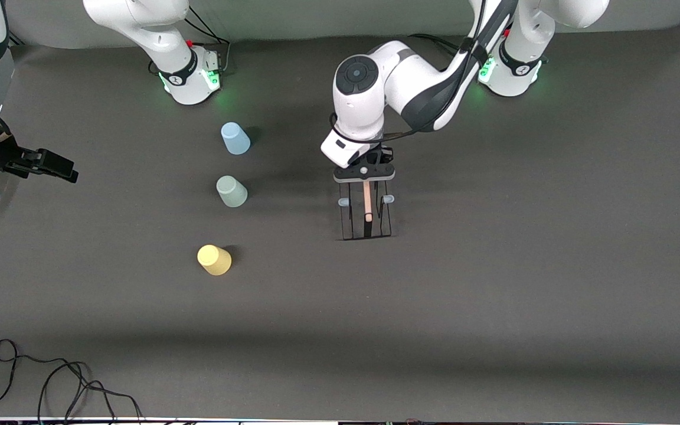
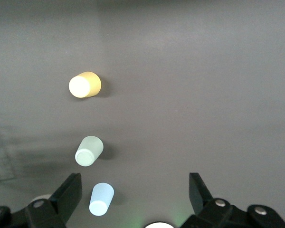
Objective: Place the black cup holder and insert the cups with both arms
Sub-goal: 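Carry the black rack with the left gripper to the table middle, then release the rack and raise the left gripper while the right gripper reaches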
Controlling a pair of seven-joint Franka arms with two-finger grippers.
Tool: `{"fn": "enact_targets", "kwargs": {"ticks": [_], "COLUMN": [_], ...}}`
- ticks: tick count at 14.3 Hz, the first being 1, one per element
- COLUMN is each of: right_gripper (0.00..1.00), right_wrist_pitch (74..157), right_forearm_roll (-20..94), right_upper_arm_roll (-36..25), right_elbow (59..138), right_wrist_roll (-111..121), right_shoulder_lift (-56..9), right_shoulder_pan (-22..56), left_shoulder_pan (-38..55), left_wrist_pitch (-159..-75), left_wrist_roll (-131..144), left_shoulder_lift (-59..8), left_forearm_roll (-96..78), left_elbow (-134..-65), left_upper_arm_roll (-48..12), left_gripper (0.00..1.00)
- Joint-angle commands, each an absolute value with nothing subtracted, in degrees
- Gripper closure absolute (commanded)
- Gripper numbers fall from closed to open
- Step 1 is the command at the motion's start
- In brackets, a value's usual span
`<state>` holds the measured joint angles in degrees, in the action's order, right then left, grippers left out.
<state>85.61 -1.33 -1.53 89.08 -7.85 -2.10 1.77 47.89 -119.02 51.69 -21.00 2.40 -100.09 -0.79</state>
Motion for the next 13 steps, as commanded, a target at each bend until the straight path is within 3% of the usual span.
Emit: {"fn": "enact_targets", "kwargs": {"ticks": [1,7,8,9,11,12,13], "right_gripper": [0.00,0.00,0.00,0.00,0.01,0.01,0.01], "right_wrist_pitch": [84.99,84.37,84.46,84.64,86.91,90.49,94.18], "right_forearm_roll": [0.18,0.26,0.35,0.35,0.44,1.14,2.53], "right_upper_arm_roll": [-1.23,-1.23,-1.23,-1.14,-1.14,-1.14,-1.14], "right_elbow": [88.33,94.11,95.70,97.10,102.45,106.74,111.40], "right_wrist_roll": [-8.26,-7.83,-7.82,-7.91,-8.26,-8.70,-8.88], "right_shoulder_lift": [-2.37,0.87,1.66,2.28,4.73,6.92,9.47], "right_shoulder_pan": [1.76,1.93,2.02,2.37,4.30,5.18,5.45], "left_shoulder_pan": [49.22,48.43,48.43,48.43,47.73,47.72,47.55], "left_wrist_pitch": [-120.23,-120.76,-120.67,-120.33,-119.97,-119.97,-119.88], "left_wrist_roll": [51.86,52.03,52.64,52.65,52.21,52.38,52.38], "left_shoulder_lift": [-23.11,-23.64,-23.73,-23.64,-23.47,-23.29,-22.86], "left_forearm_roll": [4.48,3.61,3.60,3.69,3.69,3.69,3.69], "left_elbow": [-98.26,-98.17,-98.09,-98.17,-98.09,-98.09,-98.00], "left_upper_arm_roll": [-0.09,0.09,0.09,0.17,0.26,0.26,0.44], "left_gripper": [1.00,0.99,0.74,0.41,0.28,0.08,0.00]}}
